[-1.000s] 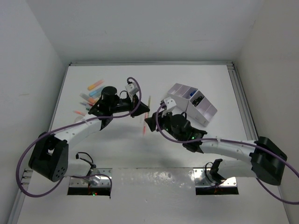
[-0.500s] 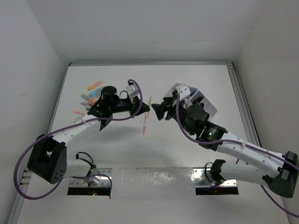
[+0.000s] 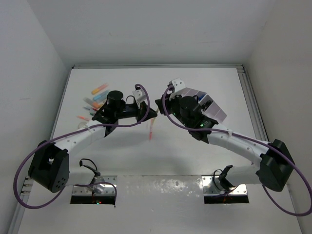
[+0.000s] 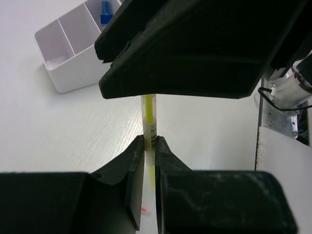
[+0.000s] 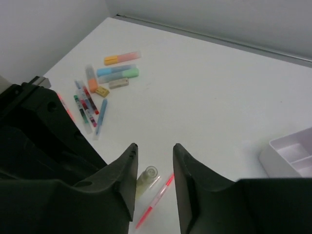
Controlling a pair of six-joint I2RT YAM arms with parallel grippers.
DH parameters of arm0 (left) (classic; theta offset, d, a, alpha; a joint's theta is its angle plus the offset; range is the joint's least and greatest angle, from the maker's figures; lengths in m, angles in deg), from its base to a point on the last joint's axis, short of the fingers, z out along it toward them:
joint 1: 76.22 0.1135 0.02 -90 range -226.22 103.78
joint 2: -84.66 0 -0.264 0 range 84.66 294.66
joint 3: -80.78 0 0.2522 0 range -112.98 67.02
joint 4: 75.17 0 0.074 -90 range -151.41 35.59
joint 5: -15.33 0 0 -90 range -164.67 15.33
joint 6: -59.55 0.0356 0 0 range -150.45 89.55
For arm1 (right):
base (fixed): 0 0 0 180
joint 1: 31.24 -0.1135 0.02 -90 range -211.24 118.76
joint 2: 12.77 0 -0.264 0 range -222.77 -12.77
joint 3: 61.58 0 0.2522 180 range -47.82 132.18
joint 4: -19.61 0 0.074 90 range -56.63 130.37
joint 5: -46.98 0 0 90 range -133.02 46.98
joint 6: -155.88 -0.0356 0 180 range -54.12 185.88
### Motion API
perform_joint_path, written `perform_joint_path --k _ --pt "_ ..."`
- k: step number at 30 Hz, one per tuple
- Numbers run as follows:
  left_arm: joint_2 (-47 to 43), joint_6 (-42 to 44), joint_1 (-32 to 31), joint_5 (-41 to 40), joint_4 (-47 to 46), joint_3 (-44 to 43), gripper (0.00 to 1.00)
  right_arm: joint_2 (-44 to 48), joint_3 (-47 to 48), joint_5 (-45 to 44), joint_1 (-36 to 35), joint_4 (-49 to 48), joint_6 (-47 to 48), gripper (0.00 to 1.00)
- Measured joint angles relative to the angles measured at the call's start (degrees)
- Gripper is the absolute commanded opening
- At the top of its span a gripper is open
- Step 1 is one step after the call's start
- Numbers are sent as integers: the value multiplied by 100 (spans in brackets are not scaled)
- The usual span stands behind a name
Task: Sort the stationery into containers
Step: Close the pen cap on the pen.
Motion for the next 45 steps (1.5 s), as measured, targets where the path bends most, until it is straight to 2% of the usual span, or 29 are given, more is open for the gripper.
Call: perform_joint_path --k 4,7,13,20,32,45 --pt "-13 -133 0 -33 -157 0 0 -9 -11 271 59 -201 -260 22" --pt "-13 -350 0 -72 -350 -2 0 -46 -107 476 96 -501 -481 0" --pt "15 -597 2 -188 -435 -2 0 -151 -280 629 116 -1054 -804 0" --pt "136 -603 0 -225 -210 -2 0 -164 -831 319 13 -1714 -992 0" --pt "201 -525 -2 -260 173 -2 0 -372 -1027 -109 -251 -2026 -955 0" --pt "201 -428 -4 -85 149 -2 0 -293 -949 -63 -264 -1810 -750 0"
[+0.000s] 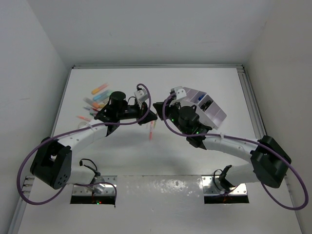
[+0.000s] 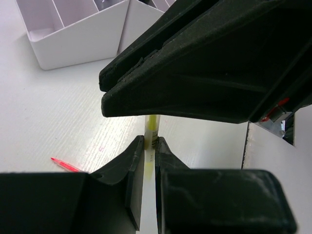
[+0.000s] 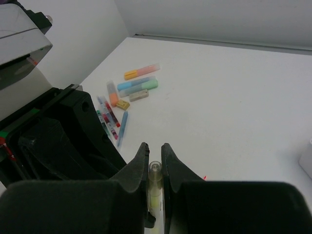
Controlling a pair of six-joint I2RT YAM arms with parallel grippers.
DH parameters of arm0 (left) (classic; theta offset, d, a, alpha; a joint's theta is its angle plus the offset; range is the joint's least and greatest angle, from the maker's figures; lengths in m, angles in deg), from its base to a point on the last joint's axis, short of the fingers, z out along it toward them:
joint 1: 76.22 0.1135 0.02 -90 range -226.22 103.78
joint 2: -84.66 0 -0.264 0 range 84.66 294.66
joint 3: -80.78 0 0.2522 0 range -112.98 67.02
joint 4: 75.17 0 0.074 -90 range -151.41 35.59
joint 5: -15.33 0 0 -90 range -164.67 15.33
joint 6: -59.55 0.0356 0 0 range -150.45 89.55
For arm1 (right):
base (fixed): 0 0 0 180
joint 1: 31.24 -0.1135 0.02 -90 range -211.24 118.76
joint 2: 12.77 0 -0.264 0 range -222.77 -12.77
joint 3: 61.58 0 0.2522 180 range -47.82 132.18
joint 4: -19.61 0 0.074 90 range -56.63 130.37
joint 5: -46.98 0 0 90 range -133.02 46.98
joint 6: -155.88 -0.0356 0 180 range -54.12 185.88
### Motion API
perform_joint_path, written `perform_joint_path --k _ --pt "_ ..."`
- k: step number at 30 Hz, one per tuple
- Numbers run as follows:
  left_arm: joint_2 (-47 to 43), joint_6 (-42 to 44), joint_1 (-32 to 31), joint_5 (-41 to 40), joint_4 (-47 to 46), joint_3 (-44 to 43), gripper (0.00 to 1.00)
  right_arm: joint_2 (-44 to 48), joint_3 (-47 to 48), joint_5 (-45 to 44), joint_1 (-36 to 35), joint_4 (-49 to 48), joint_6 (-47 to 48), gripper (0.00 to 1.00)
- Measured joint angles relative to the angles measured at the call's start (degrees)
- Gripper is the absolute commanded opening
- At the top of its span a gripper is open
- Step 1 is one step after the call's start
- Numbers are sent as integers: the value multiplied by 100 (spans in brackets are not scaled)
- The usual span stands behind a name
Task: Sort the stationery into containers
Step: Close the pen cap on the pen.
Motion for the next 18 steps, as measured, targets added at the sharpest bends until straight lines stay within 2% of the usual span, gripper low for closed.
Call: perform_joint_path --k 6,7,12,17,18 --pt "-2 -17 2 96 4 2 0 31 107 133 4 219 101 0" --pt "-4 -22 2 129 4 2 12 35 151 168 4 295 138 0" --pt "-92 -85 4 330 -111 15 54 15 144 280 -22 730 269 0" --pt "-186 -120 4 472 -74 20 71 9 116 192 59 1056 330 0" --pt "-201 -120 7 498 -81 20 79 9 116 192 61 1143 343 0"
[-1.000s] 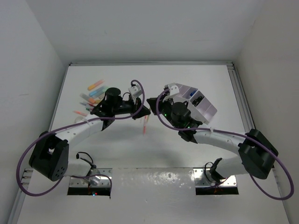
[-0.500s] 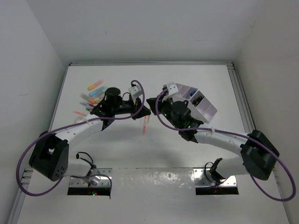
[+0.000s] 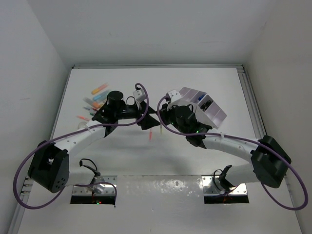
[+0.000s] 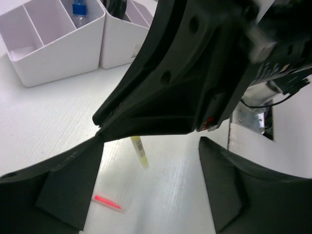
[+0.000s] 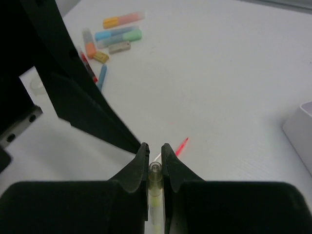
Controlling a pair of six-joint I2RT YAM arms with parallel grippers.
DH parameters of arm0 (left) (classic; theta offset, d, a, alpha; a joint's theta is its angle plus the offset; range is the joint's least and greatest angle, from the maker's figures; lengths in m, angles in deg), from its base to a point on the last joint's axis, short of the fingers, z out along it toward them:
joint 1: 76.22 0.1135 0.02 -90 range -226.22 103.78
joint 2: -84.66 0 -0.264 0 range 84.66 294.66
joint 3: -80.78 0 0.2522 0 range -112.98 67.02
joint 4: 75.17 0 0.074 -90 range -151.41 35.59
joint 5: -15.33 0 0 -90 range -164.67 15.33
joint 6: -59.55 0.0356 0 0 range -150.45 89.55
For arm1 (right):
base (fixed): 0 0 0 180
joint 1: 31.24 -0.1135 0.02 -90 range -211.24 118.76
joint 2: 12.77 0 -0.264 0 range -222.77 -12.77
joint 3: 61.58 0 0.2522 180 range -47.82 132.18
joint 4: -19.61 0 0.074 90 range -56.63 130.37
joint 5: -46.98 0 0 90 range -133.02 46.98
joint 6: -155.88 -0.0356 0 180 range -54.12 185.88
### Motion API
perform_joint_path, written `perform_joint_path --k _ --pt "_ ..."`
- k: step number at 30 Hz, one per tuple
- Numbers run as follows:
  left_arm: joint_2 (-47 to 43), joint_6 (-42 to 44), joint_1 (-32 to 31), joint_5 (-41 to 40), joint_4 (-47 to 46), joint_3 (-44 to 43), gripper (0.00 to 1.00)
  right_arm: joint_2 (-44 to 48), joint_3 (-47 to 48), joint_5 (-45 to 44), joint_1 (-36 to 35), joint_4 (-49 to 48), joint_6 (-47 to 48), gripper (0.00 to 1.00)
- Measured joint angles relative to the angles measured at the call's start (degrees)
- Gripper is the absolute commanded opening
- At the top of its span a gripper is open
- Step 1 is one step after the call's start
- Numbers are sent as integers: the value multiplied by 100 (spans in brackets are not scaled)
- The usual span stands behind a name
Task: Sort the stationery into containers
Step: Close the pen cap on the pen, then place the pen in the storage box.
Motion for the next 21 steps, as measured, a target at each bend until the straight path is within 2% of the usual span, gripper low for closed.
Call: perform_joint_path --k 3,5,9,15,21 --pt "-63 44 0 92 -7 0 91 17 0 0 9 254 61 0" --pt "-107 111 0 127 4 0 95 114 0 -70 70 435 138 0" --pt "-216 249 4 31 120 0 97 763 0 -549 479 831 382 0" --pt "-299 422 42 -374 315 0 97 1980 11 -1471 1589 1067 688 0" --pt "-306 525 79 -662 455 11 97 2277 -142 -2258 2632 1001 754 0"
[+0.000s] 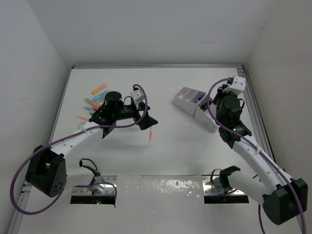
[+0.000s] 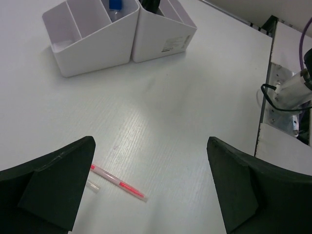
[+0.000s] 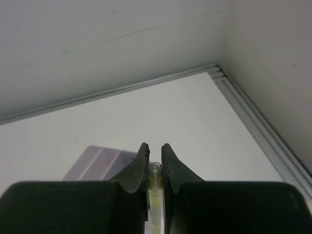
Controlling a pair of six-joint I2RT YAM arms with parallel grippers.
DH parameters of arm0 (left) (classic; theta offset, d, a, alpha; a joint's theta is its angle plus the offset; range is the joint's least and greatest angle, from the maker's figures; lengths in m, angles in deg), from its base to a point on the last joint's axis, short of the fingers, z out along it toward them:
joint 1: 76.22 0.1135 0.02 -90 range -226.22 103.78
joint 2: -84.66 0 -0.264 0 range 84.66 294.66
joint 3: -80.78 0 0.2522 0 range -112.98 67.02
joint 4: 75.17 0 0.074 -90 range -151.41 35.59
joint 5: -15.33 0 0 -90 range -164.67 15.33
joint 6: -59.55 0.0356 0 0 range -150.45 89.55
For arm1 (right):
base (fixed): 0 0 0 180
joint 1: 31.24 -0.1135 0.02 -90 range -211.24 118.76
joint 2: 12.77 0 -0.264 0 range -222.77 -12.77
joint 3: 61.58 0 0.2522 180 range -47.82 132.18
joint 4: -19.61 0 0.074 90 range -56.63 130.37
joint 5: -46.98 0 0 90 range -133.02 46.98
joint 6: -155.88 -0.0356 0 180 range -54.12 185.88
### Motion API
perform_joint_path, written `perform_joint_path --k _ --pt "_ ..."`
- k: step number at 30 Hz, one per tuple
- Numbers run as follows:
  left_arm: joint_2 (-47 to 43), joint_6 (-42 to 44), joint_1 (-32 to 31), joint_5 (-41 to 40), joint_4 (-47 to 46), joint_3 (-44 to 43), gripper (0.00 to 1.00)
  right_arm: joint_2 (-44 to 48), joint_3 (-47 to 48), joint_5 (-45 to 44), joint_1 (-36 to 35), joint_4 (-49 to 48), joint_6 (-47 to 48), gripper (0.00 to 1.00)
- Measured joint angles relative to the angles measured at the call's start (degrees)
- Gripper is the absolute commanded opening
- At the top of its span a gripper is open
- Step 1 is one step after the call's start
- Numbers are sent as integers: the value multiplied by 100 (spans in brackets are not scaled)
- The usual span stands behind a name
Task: Sort the stationery into containers
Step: Place the pen in the storage box.
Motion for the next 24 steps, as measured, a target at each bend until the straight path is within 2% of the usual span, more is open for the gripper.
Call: perform_joint_path --k 5,12,19,24 --pt "-15 101 20 -162 177 2 97 -131 -245 -240 726 -251 -42 0" --pt "-79 210 42 -302 326 9 97 -599 -686 -50 1300 -879 -284 0" --pt "-79 291 103 -389 391 9 97 -1193 -966 282 1491 -1508 -533 0" --pt "-79 339 138 -433 413 9 97 -1390 -984 387 1523 -1569 -538 0"
